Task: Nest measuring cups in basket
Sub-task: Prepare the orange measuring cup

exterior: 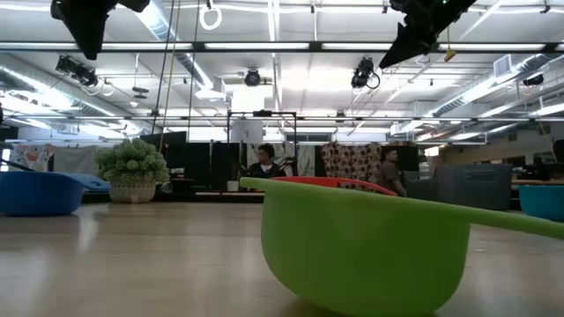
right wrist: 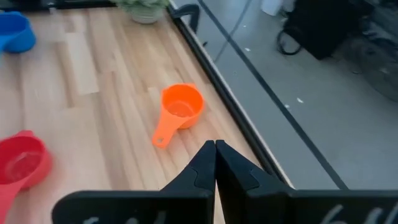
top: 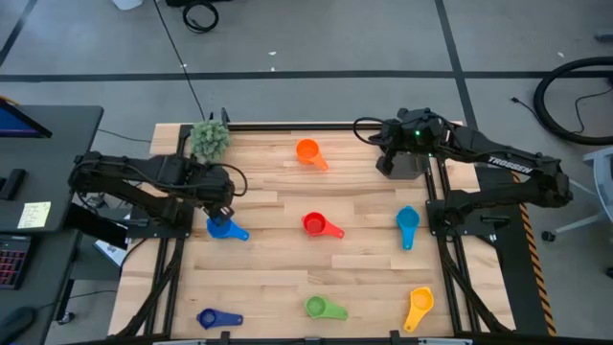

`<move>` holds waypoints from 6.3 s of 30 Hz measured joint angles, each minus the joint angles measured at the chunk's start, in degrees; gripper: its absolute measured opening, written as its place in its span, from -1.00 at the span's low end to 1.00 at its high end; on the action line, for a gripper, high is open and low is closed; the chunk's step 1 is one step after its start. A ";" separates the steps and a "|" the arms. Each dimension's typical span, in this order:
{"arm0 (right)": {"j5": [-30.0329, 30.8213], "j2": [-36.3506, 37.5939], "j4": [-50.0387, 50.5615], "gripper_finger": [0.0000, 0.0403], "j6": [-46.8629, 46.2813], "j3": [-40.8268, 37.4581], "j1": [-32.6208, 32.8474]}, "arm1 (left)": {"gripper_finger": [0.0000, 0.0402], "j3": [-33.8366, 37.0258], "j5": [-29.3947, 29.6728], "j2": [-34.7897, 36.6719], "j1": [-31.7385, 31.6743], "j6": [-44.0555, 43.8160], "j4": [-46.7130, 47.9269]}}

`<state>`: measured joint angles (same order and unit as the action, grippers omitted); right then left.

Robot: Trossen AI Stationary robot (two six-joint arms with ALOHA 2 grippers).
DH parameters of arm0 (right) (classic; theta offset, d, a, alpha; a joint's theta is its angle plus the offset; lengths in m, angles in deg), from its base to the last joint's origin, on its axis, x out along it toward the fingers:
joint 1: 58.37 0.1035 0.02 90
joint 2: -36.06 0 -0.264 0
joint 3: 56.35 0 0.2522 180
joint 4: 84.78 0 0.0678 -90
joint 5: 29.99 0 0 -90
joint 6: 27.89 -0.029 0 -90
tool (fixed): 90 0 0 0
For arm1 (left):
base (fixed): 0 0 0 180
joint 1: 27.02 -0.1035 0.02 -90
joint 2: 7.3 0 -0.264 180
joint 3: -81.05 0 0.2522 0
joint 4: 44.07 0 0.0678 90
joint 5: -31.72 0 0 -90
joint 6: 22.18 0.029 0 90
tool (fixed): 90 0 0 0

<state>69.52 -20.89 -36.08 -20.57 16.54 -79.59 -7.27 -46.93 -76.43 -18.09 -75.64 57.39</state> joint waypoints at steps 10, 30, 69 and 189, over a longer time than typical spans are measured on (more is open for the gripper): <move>-6.95 -7.46 -10.86 -0.81 2.31 -0.02 0.07 | -0.44 0.00 1.10 0.20 -0.04 0.00 0.03; -17.69 -24.91 -35.84 -0.60 3.14 2.10 9.39 | -0.44 0.04 -0.09 0.93 -0.07 4.09 2.36; 16.02 -56.01 -0.65 -0.60 -12.93 34.14 11.02 | -0.44 0.02 -2.02 8.79 6.69 -6.04 2.23; -11.89 -64.91 5.64 -0.60 -3.88 39.04 -2.93 | -0.44 0.02 -4.12 8.76 6.67 -13.99 1.93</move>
<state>57.63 -85.81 -30.44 -24.45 55.58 -82.51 -7.25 -51.06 -67.66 -11.42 -89.62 59.31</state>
